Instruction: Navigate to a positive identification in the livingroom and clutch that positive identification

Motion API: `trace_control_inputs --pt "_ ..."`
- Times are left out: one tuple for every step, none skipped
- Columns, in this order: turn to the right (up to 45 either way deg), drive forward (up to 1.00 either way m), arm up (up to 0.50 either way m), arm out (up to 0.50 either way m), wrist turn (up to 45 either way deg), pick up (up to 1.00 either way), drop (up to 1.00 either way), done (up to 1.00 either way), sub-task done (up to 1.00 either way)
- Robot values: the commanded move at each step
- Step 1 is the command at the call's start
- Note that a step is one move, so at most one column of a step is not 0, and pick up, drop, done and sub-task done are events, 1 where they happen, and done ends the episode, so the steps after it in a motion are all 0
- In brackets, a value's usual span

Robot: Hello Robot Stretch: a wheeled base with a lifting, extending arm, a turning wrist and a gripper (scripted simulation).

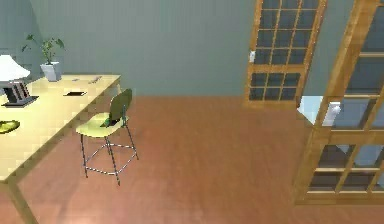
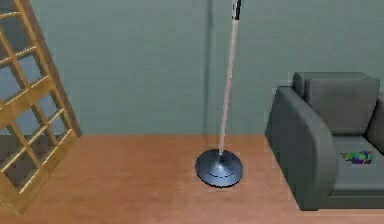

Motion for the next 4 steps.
trace_control_inputs --pt "0.0 1.00 0.00 0.00 0.0 0.00 0.00 0.00 0.00" --pt "0.0 0.45 0.00 0.00 0.0 0.00 0.00 0.00 0.00" --pt "0.0 0.40 0.00 0.00 0.0 0.00 0.00 0.00 0.00" --pt "-45.0 0.00 0.00 0.00 0.0 0.00 0.00 0.00 0.00"
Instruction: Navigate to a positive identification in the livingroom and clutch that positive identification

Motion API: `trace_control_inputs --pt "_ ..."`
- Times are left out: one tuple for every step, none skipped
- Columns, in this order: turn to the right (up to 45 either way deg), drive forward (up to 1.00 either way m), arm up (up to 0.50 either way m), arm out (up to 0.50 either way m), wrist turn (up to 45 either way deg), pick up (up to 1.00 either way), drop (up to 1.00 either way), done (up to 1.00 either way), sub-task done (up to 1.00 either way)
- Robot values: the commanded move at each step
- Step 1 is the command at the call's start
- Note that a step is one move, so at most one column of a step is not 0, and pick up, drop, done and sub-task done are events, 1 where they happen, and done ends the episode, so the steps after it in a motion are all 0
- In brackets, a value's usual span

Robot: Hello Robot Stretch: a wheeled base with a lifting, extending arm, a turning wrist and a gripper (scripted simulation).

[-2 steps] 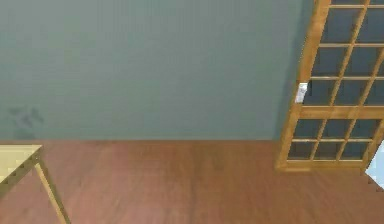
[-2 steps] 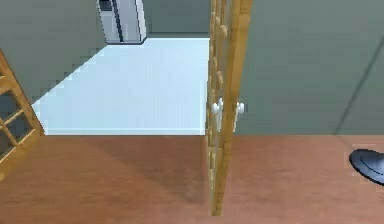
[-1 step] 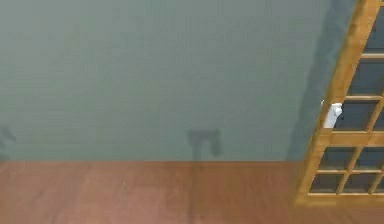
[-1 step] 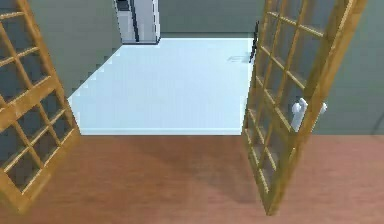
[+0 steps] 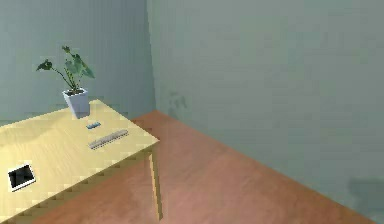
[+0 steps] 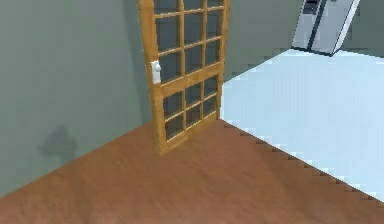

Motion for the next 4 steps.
trace_control_inputs --pt "-9.0 0.00 0.00 0.00 0.0 0.00 0.00 0.00 0.00" --pt "0.0 0.45 0.00 0.00 0.0 0.00 0.00 0.00 0.00" --pt "-45.0 0.00 0.00 0.00 0.0 0.00 0.00 0.00 0.00" --pt "-45.0 0.00 0.00 0.00 0.0 0.00 0.00 0.00 0.00"
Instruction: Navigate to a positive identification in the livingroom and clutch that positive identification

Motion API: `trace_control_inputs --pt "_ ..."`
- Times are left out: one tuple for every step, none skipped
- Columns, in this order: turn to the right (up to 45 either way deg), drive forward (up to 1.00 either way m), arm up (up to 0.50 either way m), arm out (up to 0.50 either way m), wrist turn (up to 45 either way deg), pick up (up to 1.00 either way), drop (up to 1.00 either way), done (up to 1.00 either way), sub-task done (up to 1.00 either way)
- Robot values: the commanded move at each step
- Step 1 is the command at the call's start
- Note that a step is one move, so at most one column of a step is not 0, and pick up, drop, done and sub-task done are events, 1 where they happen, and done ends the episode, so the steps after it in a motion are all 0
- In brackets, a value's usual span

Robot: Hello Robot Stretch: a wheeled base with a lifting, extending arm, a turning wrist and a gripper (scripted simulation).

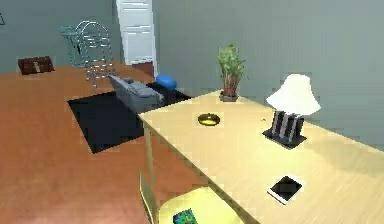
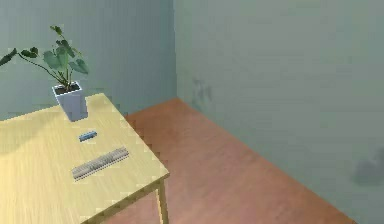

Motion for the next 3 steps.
trace_control_inputs --pt "-27.0 0.00 0.00 0.00 0.0 0.00 0.00 0.00 0.00" --pt "-3.0 0.00 0.00 0.00 0.0 0.00 0.00 0.00 0.00" --pt "45.0 0.00 0.00 0.00 0.0 0.00 0.00 0.00 0.00"
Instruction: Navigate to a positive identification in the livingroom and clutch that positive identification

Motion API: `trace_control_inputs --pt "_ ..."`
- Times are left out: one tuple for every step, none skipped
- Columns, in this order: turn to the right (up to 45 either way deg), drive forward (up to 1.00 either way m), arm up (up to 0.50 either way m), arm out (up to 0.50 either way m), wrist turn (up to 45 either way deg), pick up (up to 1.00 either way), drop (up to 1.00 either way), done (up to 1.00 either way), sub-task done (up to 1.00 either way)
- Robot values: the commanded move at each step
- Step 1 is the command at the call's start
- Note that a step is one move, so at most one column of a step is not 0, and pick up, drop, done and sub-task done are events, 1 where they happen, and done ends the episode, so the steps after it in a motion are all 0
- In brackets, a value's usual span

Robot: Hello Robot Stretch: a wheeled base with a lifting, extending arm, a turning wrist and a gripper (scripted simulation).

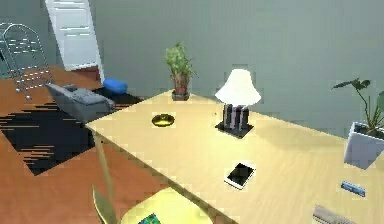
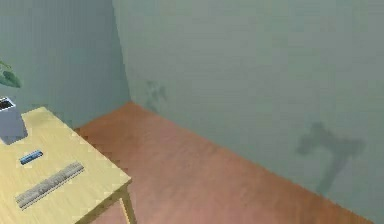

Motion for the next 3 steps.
trace_control_inputs --pt "45.0 0.00 0.00 0.00 0.0 0.00 0.00 0.00 0.00" --pt "45.0 0.00 0.00 0.00 0.0 0.00 0.00 0.00 0.00" --pt "3.0 0.00 0.00 0.00 0.0 0.00 0.00 0.00 0.00"
